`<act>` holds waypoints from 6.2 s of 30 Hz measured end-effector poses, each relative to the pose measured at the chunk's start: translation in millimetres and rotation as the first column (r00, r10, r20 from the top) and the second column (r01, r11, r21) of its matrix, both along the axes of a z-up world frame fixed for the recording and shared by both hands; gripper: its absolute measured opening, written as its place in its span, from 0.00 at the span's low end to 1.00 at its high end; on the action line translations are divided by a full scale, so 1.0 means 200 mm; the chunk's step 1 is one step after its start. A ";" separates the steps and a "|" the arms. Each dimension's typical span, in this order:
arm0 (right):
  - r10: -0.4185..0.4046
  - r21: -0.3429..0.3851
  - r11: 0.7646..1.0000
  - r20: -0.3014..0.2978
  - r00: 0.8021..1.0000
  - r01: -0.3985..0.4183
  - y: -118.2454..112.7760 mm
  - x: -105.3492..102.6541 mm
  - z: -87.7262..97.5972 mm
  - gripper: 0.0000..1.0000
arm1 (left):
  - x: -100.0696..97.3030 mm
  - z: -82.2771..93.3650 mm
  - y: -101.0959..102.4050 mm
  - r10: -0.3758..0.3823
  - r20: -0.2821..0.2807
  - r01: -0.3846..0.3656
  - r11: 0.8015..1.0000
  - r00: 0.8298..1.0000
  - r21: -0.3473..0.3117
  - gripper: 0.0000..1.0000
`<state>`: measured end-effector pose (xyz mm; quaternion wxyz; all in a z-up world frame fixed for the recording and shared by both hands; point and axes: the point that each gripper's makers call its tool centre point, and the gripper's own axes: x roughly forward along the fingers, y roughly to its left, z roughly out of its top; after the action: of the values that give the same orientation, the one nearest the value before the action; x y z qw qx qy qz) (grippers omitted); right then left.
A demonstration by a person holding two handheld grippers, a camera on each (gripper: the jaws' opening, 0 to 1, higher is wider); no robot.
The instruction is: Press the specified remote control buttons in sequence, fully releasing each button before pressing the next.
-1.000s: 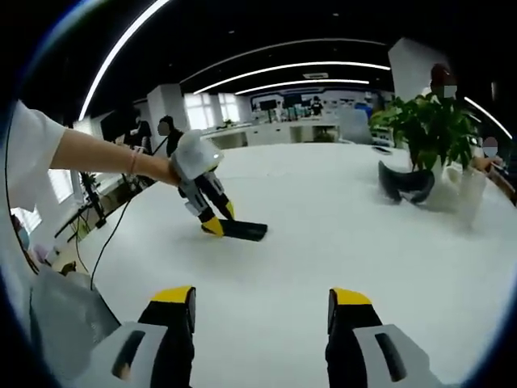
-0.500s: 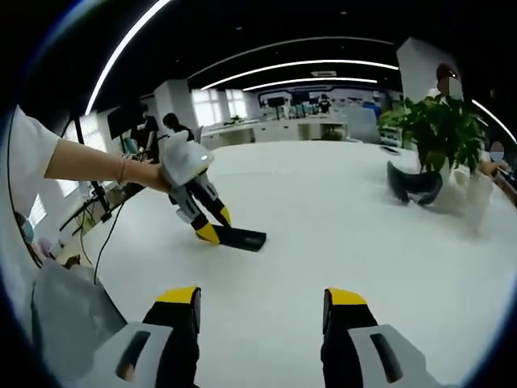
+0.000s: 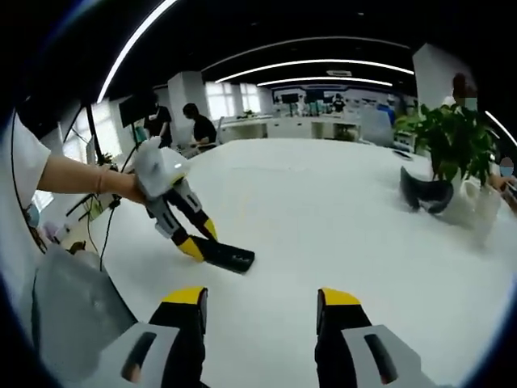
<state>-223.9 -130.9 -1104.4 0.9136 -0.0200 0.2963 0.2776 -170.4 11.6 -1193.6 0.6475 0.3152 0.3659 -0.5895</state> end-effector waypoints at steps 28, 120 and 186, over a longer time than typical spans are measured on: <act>0.289 -0.017 0.957 -0.036 0.957 -0.290 0.37 -0.09 -0.05 0.37 | -0.43 0.01 0.05 0.094 -0.038 -0.096 0.995 0.995 -0.042 0.22; 0.696 -0.276 0.608 -0.267 0.667 -0.745 0.56 -0.25 -0.39 0.00 | -0.54 -0.01 0.15 -0.028 0.025 0.028 1.000 0.999 -0.002 0.22; 0.821 -0.309 0.471 -0.189 0.538 -0.827 0.71 -0.30 -0.39 0.03 | -0.54 0.01 0.14 0.040 0.028 -0.035 0.985 0.999 -0.170 0.23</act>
<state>-283.2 10.4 -1183.1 0.6443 -0.3257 0.3018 0.6227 -278.3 39.9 -1192.4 0.6885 0.2614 0.3101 -0.6012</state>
